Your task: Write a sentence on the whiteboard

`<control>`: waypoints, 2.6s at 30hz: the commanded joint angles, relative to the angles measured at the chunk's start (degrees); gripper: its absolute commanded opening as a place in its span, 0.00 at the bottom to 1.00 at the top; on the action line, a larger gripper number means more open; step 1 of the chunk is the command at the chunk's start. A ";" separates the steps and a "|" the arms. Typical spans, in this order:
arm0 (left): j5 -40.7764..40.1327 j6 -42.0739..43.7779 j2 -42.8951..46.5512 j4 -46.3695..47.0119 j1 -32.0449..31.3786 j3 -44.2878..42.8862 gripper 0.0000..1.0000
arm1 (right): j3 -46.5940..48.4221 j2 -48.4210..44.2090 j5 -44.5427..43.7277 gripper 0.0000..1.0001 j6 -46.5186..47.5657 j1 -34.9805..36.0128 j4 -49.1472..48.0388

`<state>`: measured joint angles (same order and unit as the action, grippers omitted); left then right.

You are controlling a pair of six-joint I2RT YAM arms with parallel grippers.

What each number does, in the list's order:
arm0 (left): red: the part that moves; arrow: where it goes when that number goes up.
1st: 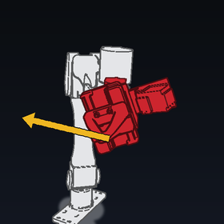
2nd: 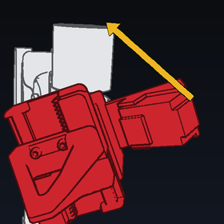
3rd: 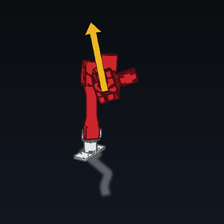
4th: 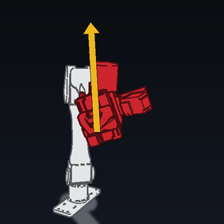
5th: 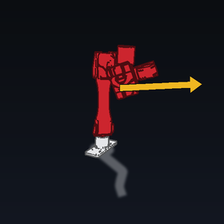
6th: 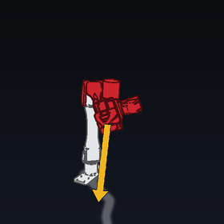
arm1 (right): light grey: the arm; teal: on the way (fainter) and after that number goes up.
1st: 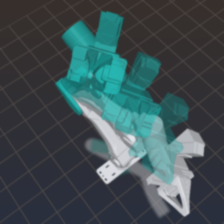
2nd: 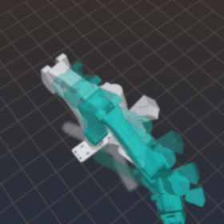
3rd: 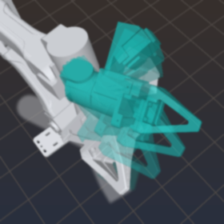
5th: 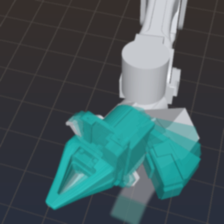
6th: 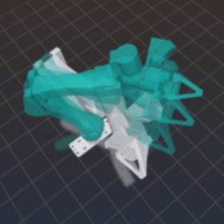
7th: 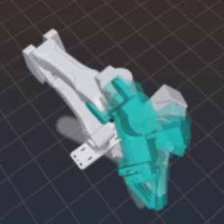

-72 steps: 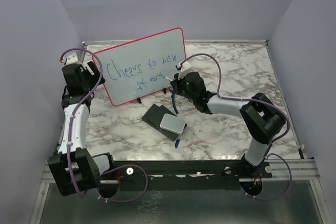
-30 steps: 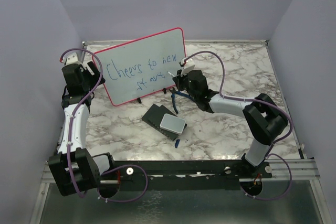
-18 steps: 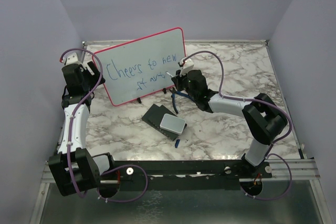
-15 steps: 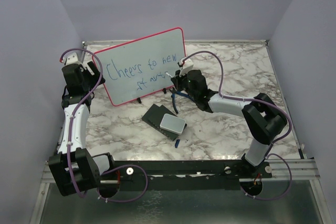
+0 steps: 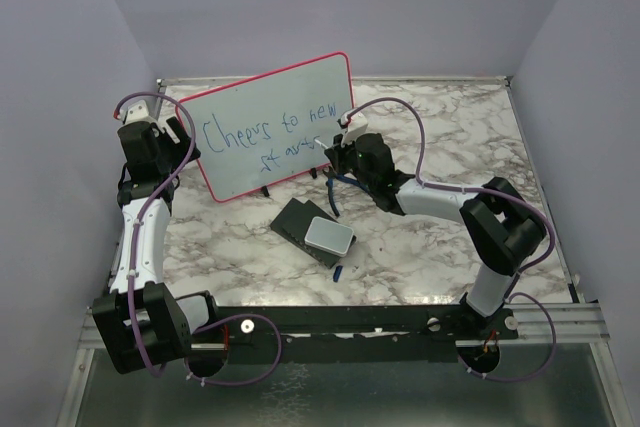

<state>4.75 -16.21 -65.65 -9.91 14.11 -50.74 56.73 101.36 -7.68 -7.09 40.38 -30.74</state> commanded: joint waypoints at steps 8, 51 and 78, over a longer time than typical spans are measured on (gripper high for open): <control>1.04 0.73 1.14 0.84 -0.49 0.64 0.79 | -1.40 0.41 -4.22 0.01 -0.99 -0.30 0.72; 0.92 0.70 1.31 0.88 -0.57 0.73 0.79 | -2.49 1.47 1.16 0.01 -0.71 0.27 0.48; 0.91 0.69 1.40 0.87 -0.54 0.73 0.79 | -5.90 -3.58 -5.08 0.01 -1.38 0.05 -1.43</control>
<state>4.75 -16.19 -65.54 -9.91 13.74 -50.72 49.43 97.84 -10.74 -8.32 40.45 -30.41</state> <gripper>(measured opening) 0.790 0.093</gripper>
